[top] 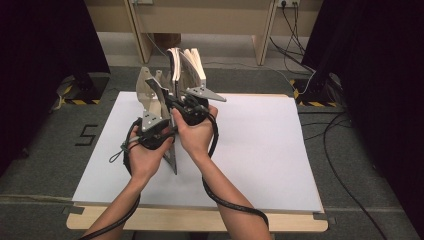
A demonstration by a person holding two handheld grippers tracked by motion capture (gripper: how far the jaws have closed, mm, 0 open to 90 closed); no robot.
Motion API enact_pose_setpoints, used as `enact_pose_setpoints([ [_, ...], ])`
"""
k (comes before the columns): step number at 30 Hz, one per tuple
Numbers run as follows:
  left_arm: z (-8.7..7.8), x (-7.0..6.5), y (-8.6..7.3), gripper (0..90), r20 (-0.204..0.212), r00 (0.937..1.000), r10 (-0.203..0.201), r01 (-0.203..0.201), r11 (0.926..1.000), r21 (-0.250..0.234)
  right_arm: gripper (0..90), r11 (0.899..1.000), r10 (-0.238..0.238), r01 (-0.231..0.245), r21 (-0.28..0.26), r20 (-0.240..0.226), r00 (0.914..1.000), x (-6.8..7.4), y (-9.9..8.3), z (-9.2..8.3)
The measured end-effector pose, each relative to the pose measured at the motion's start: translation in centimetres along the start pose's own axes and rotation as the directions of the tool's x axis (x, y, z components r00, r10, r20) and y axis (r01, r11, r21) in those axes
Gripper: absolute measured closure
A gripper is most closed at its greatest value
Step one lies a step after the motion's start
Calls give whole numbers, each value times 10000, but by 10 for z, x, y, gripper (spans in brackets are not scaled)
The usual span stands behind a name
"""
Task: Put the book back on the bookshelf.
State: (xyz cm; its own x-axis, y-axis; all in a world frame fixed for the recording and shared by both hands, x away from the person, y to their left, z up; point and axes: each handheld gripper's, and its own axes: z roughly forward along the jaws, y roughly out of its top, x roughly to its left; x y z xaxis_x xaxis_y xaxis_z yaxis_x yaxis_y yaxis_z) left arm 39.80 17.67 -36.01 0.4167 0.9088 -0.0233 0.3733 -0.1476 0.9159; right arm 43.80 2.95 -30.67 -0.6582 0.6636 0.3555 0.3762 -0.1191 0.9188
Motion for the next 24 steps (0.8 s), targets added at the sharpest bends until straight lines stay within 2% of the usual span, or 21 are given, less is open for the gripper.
enact_pose_setpoints([
  [3,0,2,-2,606,-117,9999,-7,7,10000,17,878,9999,-127,127,-25,-19,9999,2,-1,1],
  [8,2,7,-6,661,-270,9993,-273,272,9996,-41,878,9998,-178,178,3,-27,9998,3,-3,3],
  [18,1,10,-12,765,-719,9974,58,-60,10000,-38,876,9995,-293,294,131,-61,9996,7,-6,6],
  [24,1,10,-14,790,-847,9963,146,-147,9999,-5,875,9994,-298,299,199,-61,9995,7,-8,8],
])
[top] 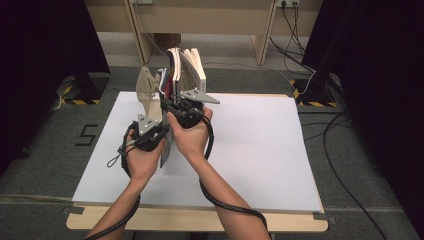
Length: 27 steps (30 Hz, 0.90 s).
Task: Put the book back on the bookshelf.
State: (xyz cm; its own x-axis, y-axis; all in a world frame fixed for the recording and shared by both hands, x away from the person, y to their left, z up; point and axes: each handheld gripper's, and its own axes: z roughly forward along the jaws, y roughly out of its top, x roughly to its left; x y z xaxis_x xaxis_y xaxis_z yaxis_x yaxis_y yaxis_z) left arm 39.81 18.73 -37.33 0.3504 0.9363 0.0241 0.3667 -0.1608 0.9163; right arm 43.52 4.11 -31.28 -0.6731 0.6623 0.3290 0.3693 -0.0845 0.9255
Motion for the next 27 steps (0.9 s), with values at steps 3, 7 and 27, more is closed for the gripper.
enact_pose_setpoints([
  [3,0,0,0,795,-59,10000,51,-51,10000,-23,875,10000,-64,64,45,11,10000,0,0,0],
  [7,0,0,-1,806,-132,9998,163,-163,9999,-24,873,9999,-129,129,38,9,9999,1,0,1],
  [27,-1,9,-7,865,-383,9990,-209,191,9987,-481,732,9933,-1144,1148,102,-334,9929,14,4,1],
])
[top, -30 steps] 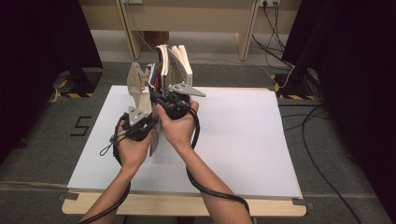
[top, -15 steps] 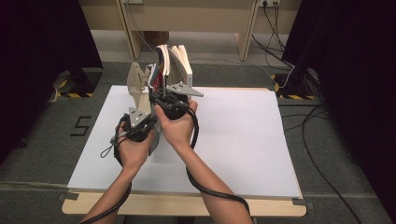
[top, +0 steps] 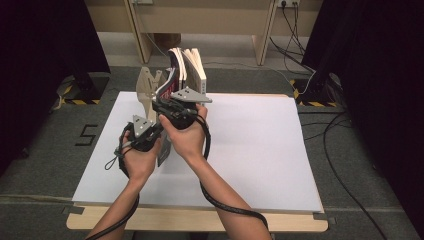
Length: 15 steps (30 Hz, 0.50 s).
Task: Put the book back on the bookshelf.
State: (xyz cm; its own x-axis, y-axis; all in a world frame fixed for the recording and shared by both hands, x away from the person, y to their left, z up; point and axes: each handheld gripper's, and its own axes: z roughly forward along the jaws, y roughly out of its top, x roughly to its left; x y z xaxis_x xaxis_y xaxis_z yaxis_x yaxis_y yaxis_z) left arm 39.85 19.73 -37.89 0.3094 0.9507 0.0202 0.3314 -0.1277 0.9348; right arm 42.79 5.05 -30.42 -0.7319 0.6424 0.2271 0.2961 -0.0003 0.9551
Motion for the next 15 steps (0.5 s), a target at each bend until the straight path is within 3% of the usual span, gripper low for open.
enact_pose_setpoints([
  [6,-1,3,-1,866,2,10000,-64,64,9999,-134,699,9977,279,-259,-625,314,9991,-12,2,-24],
  [10,-1,6,-2,866,57,9999,-146,147,9996,-230,695,9961,314,-255,-844,691,9971,-31,0,-41],
  [15,-1,9,-3,867,144,9995,-296,300,9990,-333,695,9959,589,-497,-753,1247,9905,-57,-9,-63],
])
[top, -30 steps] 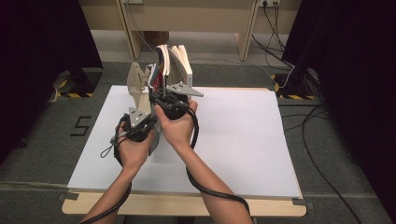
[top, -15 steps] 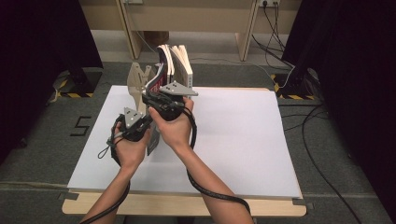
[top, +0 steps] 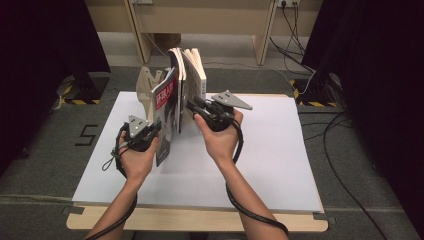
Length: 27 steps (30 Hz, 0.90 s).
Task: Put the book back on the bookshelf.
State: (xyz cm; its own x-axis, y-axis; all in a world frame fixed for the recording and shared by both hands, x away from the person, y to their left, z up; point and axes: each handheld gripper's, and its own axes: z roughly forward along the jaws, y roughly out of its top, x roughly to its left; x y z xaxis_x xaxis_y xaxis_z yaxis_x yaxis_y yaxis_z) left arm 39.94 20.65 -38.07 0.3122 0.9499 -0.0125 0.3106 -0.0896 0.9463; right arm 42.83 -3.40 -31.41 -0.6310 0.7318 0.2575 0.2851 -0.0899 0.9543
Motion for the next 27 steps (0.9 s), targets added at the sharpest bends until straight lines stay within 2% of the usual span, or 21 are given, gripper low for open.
enact_pose_setpoints([
  [8,0,2,-1,867,245,9997,76,-75,10000,-52,697,9991,253,-278,323,740,9969,-37,-24,-25],
  [16,-1,9,-2,868,481,9988,-33,42,9998,-191,697,9950,630,-735,682,1448,9874,-71,-51,-48],
  [27,-2,14,-2,867,532,9985,-110,125,9995,-274,691,9876,788,-1034,1184,1961,9774,-93,-79,-64],
])
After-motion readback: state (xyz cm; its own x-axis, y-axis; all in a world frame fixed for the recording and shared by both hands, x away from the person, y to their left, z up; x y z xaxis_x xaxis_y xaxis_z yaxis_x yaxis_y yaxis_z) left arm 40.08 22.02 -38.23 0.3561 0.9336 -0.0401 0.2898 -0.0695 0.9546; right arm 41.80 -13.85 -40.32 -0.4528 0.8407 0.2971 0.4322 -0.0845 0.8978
